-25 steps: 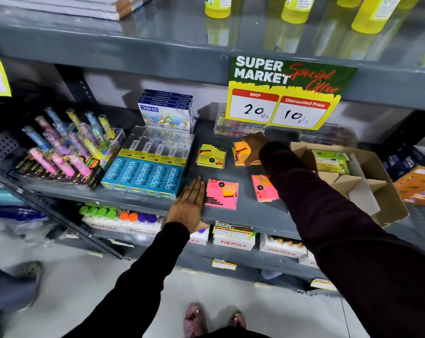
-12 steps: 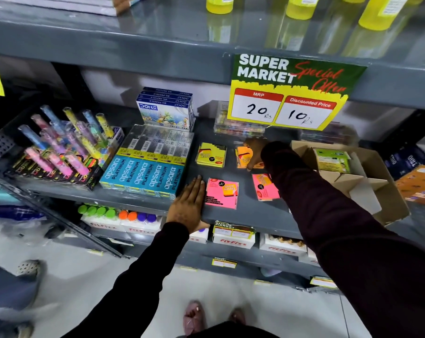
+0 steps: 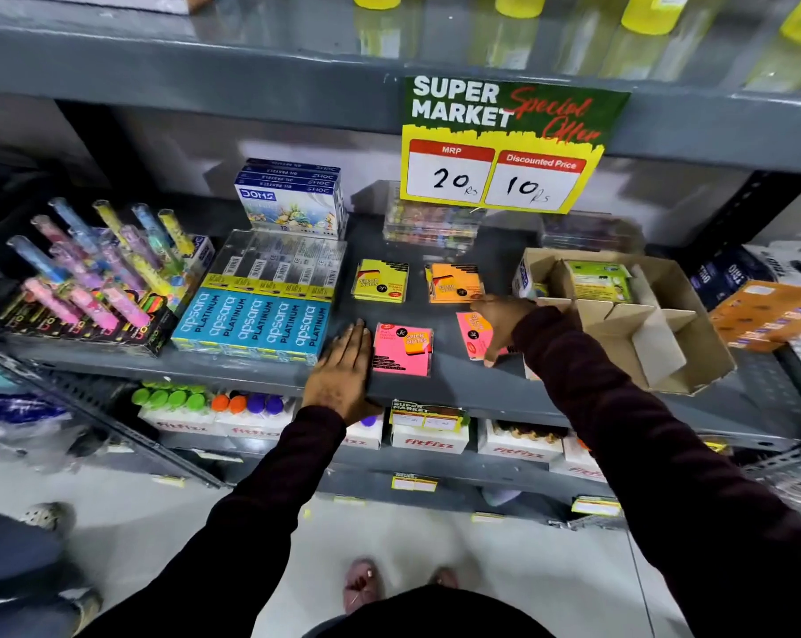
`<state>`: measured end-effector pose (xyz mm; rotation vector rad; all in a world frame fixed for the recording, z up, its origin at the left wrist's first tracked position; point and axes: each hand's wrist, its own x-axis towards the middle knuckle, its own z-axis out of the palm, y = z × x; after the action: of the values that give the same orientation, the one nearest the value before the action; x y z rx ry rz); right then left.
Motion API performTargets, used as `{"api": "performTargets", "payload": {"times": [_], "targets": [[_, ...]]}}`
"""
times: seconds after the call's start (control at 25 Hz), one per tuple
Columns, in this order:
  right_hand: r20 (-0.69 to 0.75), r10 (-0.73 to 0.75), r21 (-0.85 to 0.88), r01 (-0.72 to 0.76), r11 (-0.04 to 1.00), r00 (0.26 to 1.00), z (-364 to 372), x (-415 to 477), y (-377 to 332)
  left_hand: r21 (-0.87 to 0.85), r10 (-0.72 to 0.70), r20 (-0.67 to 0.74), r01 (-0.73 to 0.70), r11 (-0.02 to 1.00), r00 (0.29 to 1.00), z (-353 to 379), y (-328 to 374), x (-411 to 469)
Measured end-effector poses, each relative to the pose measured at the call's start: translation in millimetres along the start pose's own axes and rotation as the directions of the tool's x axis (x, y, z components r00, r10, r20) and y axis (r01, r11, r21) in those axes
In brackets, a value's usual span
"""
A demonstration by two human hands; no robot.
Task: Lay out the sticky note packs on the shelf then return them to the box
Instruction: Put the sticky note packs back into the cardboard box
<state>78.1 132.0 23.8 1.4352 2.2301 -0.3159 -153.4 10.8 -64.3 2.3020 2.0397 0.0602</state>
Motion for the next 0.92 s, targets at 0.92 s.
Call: {"api": "performTargets", "payload": {"times": [0.92], "targets": [[-0.193, -0.168, 0.008, 0.173, 0.985, 0.967, 6, -8, -99, 0.001, -0.027, 0.005, 0.027, 1.000, 1.000, -2, 2, 0]]}}
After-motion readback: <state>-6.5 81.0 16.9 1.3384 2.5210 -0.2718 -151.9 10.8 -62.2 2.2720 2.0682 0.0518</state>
